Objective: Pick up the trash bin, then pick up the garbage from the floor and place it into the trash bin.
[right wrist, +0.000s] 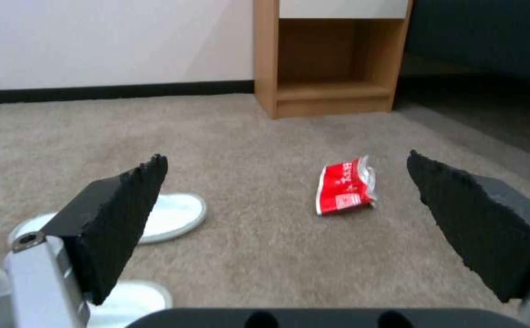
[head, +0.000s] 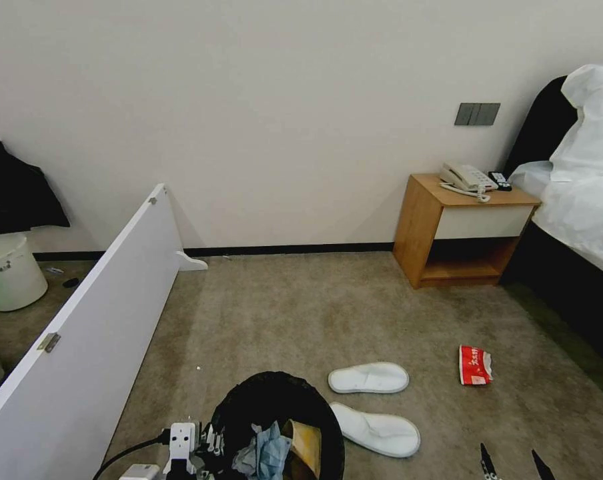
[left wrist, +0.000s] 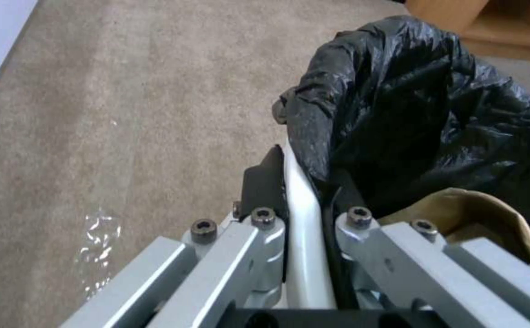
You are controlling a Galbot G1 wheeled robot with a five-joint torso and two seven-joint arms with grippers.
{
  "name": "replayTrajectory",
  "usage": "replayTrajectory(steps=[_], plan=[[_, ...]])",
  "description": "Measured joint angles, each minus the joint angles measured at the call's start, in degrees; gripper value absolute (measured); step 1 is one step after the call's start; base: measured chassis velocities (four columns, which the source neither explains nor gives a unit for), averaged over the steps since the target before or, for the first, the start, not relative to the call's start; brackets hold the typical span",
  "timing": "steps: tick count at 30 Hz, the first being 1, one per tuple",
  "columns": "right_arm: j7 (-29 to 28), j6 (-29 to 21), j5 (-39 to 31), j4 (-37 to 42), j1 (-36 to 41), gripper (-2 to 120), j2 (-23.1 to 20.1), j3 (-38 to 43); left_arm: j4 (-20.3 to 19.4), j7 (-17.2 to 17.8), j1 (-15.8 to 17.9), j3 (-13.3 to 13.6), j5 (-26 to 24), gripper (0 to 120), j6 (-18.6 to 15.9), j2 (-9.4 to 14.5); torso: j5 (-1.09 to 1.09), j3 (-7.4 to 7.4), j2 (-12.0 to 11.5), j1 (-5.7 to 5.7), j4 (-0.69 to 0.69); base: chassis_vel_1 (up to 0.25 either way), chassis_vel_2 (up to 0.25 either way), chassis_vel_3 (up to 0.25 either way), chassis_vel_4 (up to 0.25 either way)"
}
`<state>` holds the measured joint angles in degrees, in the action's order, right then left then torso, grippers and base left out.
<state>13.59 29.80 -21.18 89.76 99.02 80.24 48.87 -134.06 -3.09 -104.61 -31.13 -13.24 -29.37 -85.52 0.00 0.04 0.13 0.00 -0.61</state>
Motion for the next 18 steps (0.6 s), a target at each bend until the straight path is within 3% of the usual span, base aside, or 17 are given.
replayTrajectory(steps=[10,18], plan=[[0.05,0.56,0.16,-0.18,-0.23,100,-1.02,0.03,-0.39,0.23,0.05,-0.15,-0.24,5,-0.09,-0.06,0.01,0.00,0.00,0.00,0.00,-0.075,0.069,0.075,-0.061],[1.78,2.14,-0.77,-2.18,-0.31,100,-6.49,-0.37,-1.43,1.53,0.81,-0.57,-4.32,5,-1.57,0.12,0.02,0.00,0.02,0.00,-0.02,0.000,0.000,0.000,0.000]])
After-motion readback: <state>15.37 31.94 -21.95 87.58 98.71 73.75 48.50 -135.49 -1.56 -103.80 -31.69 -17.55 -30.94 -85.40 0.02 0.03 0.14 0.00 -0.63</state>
